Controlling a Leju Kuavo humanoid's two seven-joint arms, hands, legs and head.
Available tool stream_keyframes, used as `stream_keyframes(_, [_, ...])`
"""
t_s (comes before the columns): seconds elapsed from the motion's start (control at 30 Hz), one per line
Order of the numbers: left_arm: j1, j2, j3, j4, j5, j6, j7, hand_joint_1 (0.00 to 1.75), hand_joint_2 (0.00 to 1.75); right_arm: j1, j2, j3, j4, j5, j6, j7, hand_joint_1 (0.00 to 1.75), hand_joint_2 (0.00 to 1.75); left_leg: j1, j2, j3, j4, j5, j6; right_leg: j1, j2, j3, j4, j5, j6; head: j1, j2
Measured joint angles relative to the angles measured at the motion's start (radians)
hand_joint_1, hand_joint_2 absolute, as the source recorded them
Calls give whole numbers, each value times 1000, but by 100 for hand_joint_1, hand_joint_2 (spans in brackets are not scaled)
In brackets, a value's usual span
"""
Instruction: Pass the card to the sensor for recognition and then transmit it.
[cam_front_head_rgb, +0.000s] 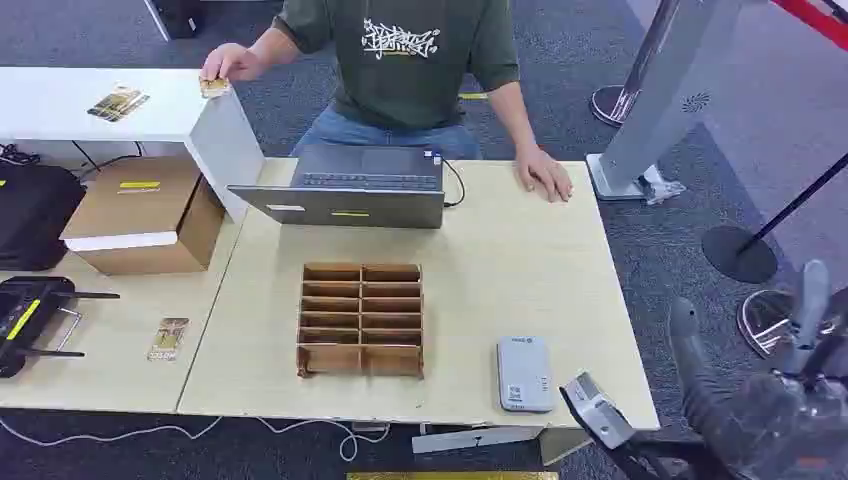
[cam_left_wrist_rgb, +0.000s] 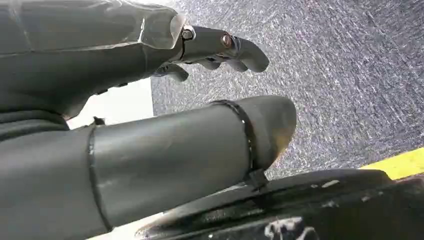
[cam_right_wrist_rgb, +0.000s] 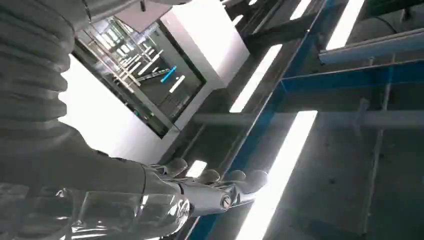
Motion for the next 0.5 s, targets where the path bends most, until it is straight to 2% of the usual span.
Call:
stream_keyframes(0.27, [0,-3,0,0,2,-2,11,0,0,0,1,5,14,0,0,33,0,175,0,0,0,0,0,0,0,0,0,0,0,0,0,0])
stream_keyframes(0.5, [0,-3,0,0,-8,-10,10,0,0,-5,-5,45,56,0,0,74,0,175,0,0,0,0,0,0,0,0,0,0,0,0,0,0])
